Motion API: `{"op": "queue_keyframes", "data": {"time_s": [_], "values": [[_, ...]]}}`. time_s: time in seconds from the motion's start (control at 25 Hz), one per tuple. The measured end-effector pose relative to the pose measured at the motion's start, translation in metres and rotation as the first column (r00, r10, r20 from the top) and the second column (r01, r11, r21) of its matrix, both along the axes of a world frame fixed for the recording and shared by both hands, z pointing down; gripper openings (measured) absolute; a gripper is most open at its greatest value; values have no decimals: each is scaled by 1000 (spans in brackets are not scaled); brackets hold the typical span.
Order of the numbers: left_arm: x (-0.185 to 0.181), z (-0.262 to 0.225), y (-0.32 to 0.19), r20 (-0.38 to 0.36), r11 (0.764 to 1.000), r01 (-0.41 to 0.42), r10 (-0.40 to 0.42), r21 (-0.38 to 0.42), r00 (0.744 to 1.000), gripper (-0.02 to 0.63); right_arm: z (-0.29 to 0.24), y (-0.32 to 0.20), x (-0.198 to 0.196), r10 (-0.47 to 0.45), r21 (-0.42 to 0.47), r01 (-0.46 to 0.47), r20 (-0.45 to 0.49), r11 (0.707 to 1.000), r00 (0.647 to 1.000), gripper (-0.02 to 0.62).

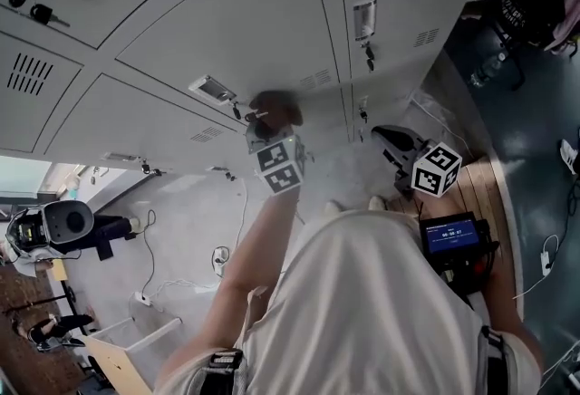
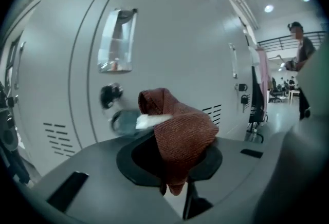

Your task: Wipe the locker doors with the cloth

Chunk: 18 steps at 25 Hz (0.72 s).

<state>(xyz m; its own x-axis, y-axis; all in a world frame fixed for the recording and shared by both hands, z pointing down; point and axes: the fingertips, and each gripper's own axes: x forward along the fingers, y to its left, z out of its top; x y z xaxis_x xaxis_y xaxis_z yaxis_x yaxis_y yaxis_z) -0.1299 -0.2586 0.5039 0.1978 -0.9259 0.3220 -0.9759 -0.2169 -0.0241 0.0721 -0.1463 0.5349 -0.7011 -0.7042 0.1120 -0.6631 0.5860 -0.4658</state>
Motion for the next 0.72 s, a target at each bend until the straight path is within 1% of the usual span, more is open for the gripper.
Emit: {"op": "queue_keyframes", "data": {"time_s": [0.12,0.2,0.32,0.44,0.52,0.6,0.64,0.72], "values": [[41,-17,-5,-3,995,-92,92,30,996,71,3,4,9,26,-8,-26,3,1000,1000,18],[66,-24,-9,-6,990,-134,135,35,991,71,4,6,14,41,-9,-41,8,999,999,18],[104,-28,-12,18,980,-194,194,34,981,71,4,7,22,56,-11,-56,11,998,998,18],[140,-36,-13,43,964,-260,258,48,965,71,5,7,31,70,-18,-70,13,997,997,18],[158,-52,-14,43,950,-300,297,89,954,71,6,7,35,76,-23,-76,15,997,997,18],[163,-73,-15,13,939,-313,314,140,949,71,6,5,36,77,-25,-76,21,997,997,18],[159,-83,-14,-6,937,-308,313,162,950,71,5,4,36,76,-24,-75,25,997,997,18],[138,-95,-12,-34,942,-274,286,192,958,71,5,0,35,69,-23,-68,32,997,997,18]]}}
